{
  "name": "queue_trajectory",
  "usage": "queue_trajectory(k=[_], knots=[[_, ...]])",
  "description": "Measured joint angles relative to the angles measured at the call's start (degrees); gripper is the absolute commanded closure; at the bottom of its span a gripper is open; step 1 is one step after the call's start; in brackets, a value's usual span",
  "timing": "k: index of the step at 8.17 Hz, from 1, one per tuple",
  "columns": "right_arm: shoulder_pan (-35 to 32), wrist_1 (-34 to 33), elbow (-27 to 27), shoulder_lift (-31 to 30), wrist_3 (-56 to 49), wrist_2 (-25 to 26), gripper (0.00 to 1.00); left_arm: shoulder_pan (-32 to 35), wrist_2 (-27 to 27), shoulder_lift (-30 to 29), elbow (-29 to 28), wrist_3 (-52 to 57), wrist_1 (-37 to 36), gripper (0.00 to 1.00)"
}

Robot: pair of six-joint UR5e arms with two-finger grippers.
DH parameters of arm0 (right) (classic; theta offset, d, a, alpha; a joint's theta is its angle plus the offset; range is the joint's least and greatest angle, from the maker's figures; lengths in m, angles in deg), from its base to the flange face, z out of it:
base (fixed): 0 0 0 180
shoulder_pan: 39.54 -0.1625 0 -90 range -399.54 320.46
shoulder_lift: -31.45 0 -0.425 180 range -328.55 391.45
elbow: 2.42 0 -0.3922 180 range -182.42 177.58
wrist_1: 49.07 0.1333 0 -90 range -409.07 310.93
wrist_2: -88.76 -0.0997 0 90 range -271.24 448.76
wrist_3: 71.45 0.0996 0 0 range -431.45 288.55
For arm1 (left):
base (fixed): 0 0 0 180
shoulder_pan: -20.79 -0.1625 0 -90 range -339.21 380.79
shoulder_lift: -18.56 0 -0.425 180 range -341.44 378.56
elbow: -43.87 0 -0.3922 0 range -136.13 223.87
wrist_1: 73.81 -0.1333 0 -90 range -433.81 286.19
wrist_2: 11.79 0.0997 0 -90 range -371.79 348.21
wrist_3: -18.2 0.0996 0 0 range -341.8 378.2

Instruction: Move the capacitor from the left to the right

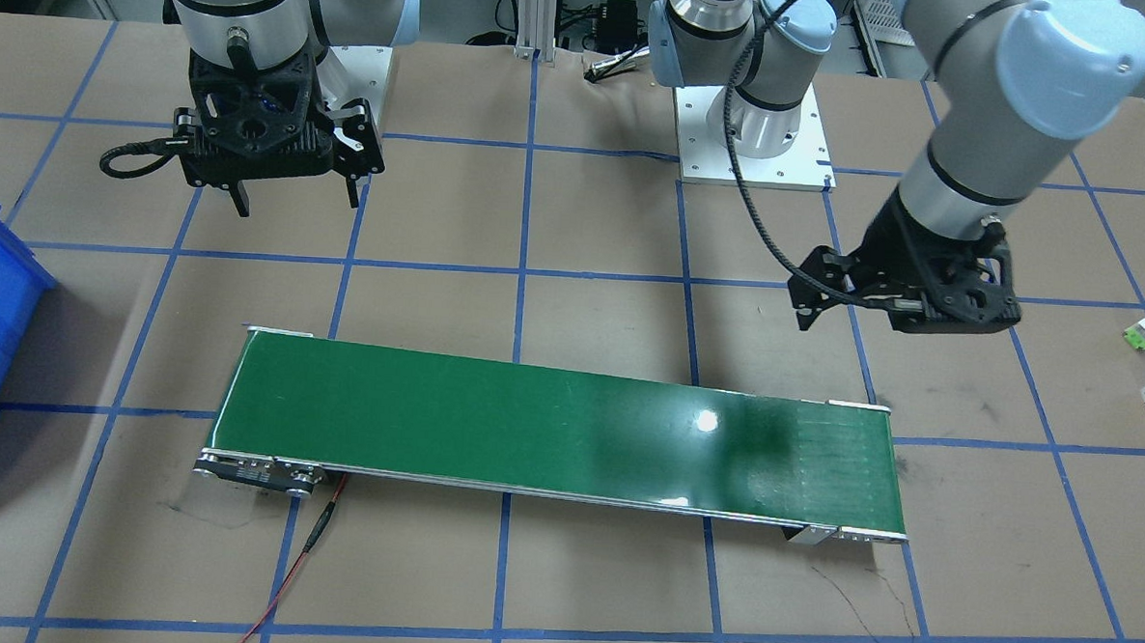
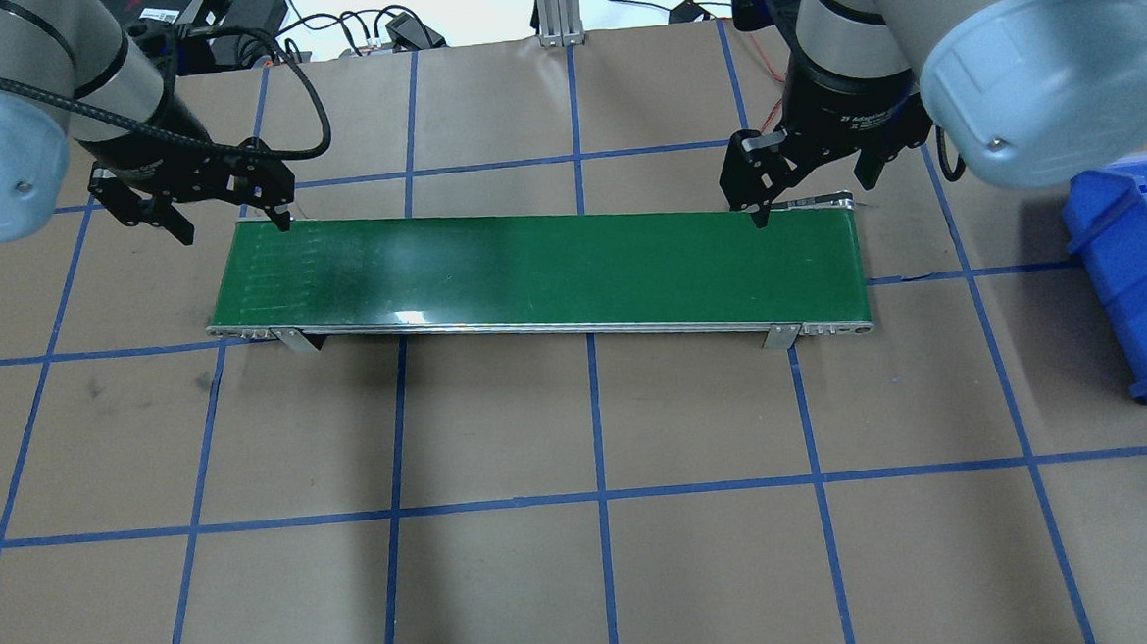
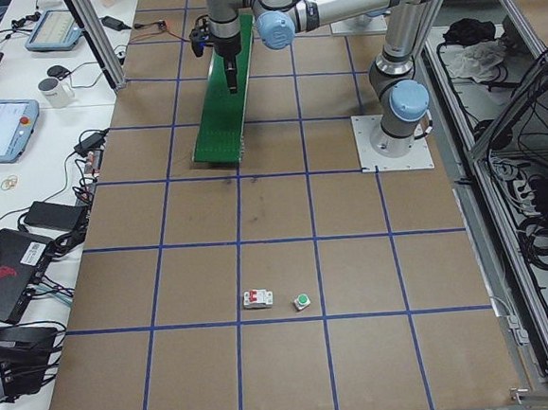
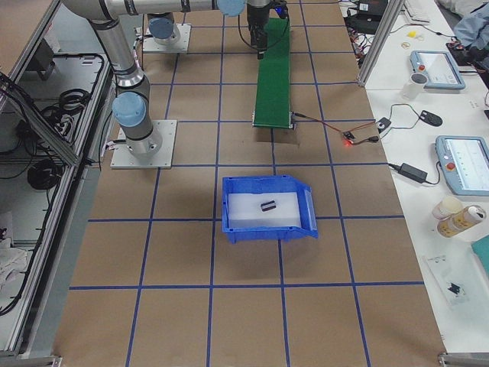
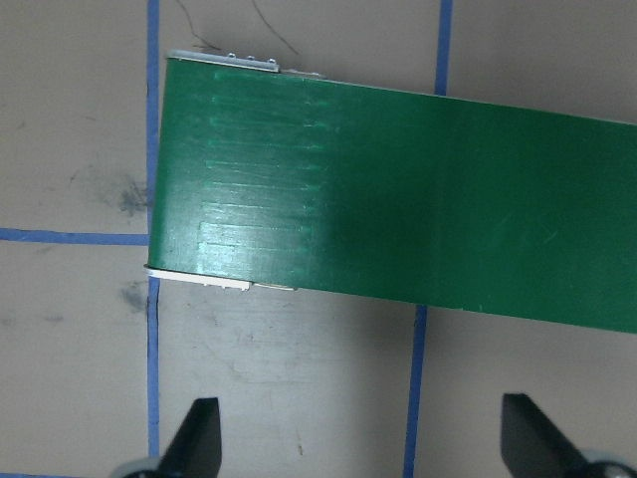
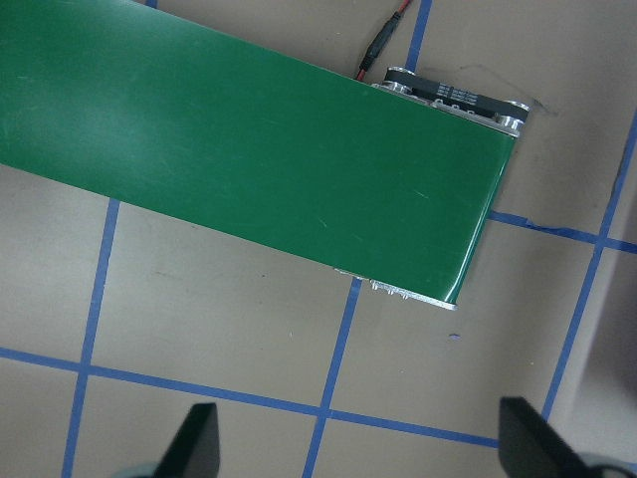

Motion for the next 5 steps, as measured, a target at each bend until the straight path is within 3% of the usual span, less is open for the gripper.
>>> queue_trajectory(k=[5], knots=[[0.0,-0.2,0.0,-0.1,0.0,-0.1,0.0,2.6,0.1,0.2,0.5,-1.5,-1.6,0.0]])
